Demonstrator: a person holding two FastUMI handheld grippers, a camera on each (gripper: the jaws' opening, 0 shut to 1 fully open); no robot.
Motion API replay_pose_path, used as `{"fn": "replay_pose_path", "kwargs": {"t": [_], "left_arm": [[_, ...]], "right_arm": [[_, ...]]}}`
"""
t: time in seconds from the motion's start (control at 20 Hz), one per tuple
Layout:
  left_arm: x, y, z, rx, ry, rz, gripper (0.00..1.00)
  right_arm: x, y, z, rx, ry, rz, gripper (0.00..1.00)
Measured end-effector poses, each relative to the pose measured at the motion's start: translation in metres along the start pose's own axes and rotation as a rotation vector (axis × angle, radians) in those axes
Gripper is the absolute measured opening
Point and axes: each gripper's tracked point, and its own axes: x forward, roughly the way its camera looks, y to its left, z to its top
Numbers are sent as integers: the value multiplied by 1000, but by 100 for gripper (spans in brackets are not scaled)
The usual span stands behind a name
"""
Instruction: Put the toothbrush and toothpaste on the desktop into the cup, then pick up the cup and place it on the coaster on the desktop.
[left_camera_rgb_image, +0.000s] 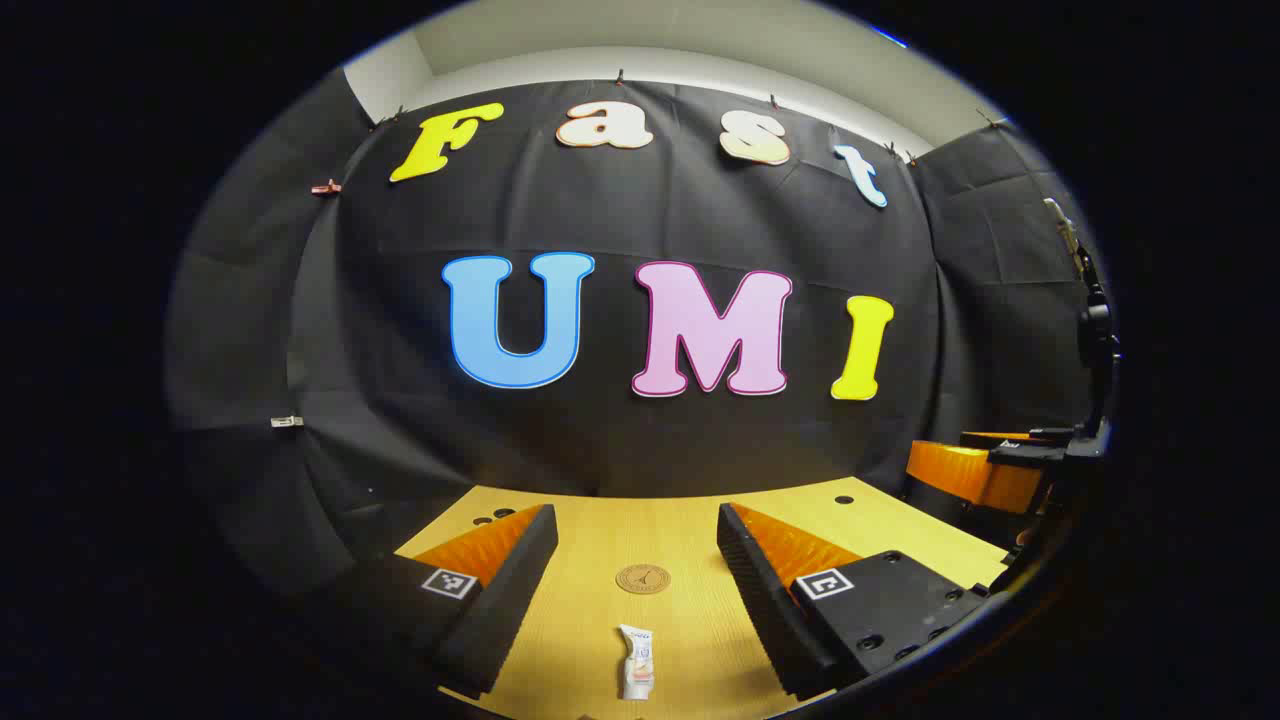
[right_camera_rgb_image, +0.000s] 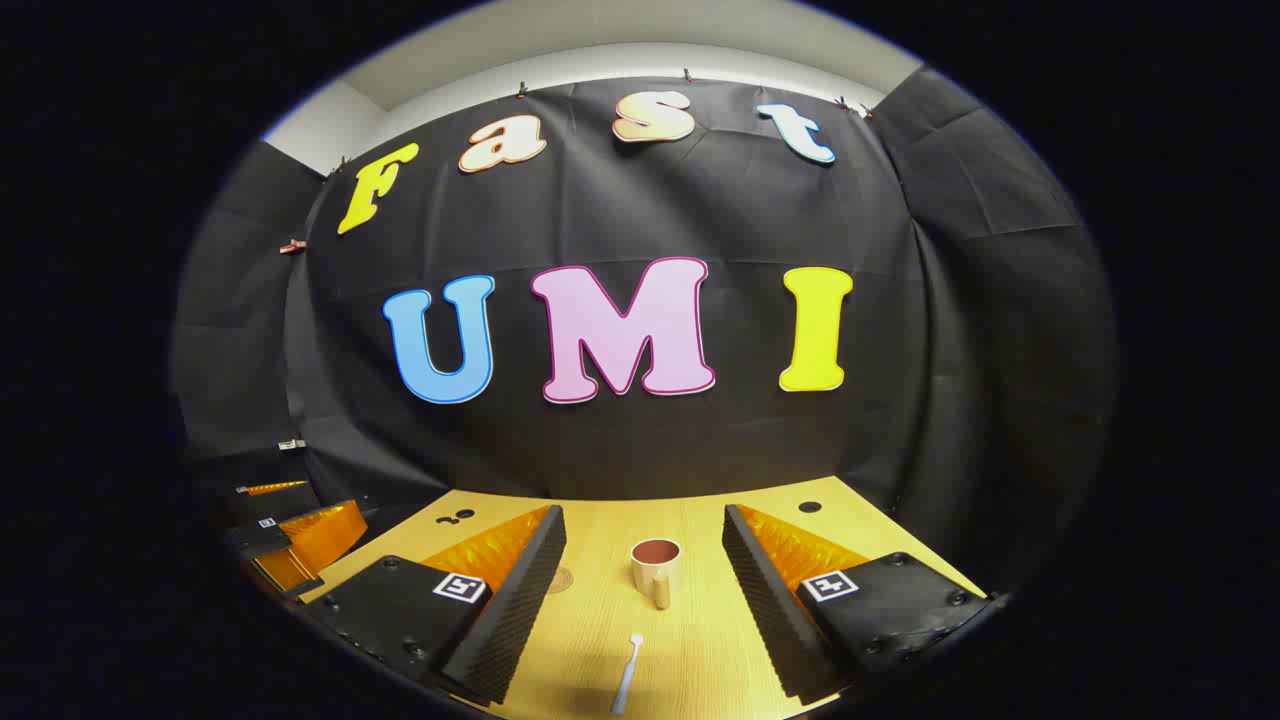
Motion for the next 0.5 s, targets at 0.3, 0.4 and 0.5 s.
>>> {"fn": "replay_pose_path", "kwargs": {"t": [0.3, 0.4, 0.5], "left_arm": [[3, -9, -1, 11, 5, -26, 100], [2, -9, -1, 29, 5, -20, 100], [4, -10, 0, 39, -4, -13, 99]], "right_arm": [[6, -7, -14, 9, 39, 21, 97], [10, -13, -18, 16, 55, 9, 97], [13, -21, -24, 30, 79, 0, 97]]}}
